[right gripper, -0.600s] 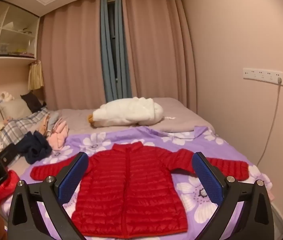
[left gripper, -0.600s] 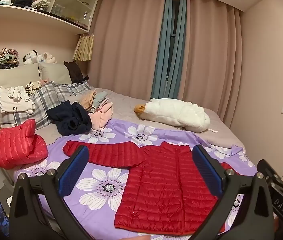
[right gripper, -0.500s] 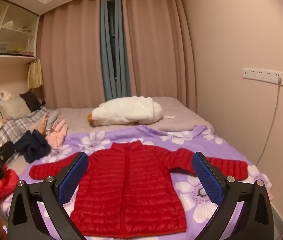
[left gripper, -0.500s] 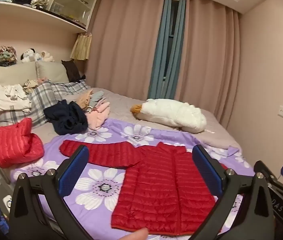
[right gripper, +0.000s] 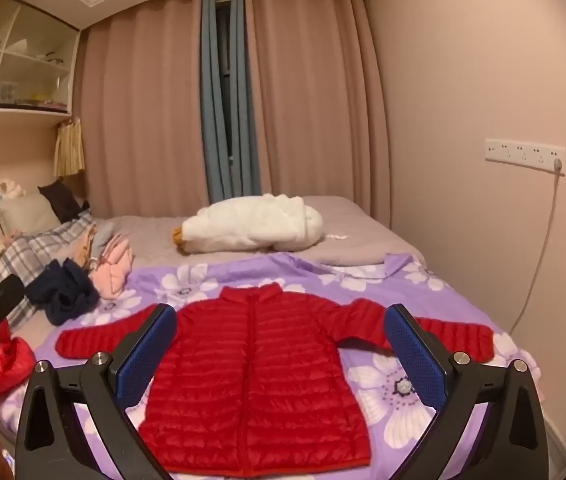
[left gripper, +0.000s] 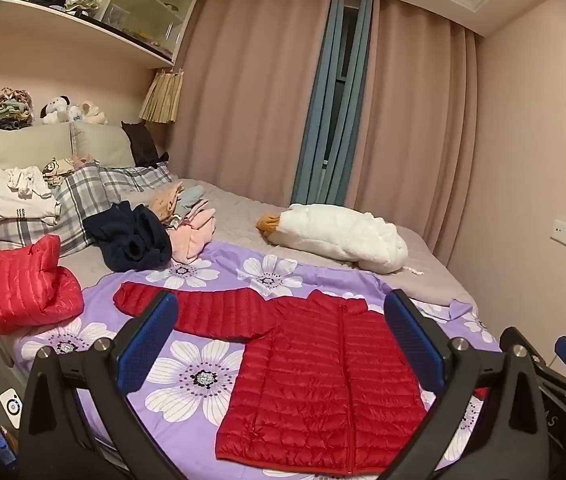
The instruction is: Fold large clothes
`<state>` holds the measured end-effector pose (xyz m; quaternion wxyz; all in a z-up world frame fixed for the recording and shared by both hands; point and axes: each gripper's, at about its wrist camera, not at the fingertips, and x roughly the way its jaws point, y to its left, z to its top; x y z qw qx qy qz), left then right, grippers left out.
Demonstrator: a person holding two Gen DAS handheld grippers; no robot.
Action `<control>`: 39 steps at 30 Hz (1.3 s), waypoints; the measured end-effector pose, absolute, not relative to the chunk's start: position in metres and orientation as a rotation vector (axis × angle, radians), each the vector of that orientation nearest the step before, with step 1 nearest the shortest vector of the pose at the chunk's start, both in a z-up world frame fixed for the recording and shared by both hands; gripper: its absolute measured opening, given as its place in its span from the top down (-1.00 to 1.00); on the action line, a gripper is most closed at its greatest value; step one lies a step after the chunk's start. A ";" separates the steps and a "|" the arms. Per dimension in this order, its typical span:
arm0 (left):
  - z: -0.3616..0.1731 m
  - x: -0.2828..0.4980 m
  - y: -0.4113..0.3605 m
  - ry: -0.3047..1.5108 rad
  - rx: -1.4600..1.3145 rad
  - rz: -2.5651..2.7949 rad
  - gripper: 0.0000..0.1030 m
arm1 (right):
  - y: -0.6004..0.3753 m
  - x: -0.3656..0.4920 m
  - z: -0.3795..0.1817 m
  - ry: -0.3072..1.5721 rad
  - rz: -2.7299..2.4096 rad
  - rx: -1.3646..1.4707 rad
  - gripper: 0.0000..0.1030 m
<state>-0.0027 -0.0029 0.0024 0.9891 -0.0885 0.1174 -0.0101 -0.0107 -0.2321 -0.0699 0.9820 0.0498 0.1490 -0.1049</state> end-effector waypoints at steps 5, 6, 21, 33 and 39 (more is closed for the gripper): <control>0.001 -0.002 -0.002 0.234 -0.187 -0.021 -1.00 | -0.233 -0.013 -0.070 0.295 -0.208 0.100 -0.99; 0.003 -0.002 0.000 0.236 -0.190 -0.020 -1.00 | -0.233 -0.013 -0.070 0.297 -0.208 0.098 -0.99; 0.005 -0.004 0.002 0.235 -0.187 -0.008 -1.00 | -0.230 -0.009 -0.069 0.304 -0.202 0.084 -0.99; 0.005 -0.006 0.006 0.231 -0.184 -0.008 -1.00 | -0.227 -0.011 -0.070 0.303 -0.205 0.080 -0.99; 0.007 -0.008 0.006 0.226 -0.178 -0.005 -1.00 | -0.226 -0.012 -0.070 0.303 -0.206 0.079 -0.99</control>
